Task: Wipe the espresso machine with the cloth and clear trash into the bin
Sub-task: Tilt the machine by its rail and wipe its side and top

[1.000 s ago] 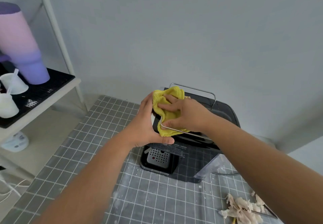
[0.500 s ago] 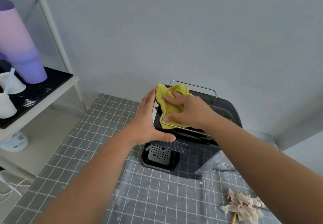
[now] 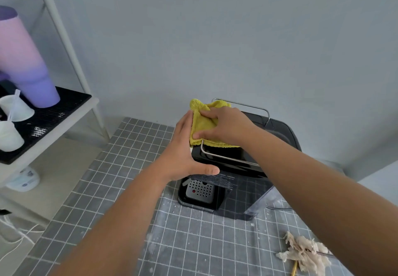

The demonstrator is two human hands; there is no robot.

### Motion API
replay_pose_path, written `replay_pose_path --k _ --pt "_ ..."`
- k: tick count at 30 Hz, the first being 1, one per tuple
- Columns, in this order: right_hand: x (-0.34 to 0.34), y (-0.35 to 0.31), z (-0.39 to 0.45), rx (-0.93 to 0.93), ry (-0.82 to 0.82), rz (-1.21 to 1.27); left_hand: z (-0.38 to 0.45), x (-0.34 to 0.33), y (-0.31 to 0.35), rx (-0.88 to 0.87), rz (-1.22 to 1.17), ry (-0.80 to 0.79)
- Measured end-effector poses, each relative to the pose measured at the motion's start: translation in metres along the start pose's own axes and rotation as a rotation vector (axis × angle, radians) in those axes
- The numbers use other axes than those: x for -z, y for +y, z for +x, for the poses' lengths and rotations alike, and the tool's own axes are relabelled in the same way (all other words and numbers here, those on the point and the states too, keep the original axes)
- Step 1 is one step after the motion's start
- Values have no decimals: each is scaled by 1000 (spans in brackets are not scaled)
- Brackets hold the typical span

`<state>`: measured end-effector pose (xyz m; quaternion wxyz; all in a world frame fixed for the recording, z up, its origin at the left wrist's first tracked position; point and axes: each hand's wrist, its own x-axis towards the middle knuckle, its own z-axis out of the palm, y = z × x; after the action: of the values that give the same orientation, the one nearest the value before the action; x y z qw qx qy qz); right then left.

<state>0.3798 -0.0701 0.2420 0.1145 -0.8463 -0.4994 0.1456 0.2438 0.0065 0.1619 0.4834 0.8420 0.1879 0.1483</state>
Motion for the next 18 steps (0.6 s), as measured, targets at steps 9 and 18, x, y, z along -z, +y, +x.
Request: replay_pose_path --k 9,18 --pt "17 52 -16 -97 107 114 -1 3 1 25 74 -34" --pt "-5 123 -122 -255 423 236 11 -6 32 87 272 -1"
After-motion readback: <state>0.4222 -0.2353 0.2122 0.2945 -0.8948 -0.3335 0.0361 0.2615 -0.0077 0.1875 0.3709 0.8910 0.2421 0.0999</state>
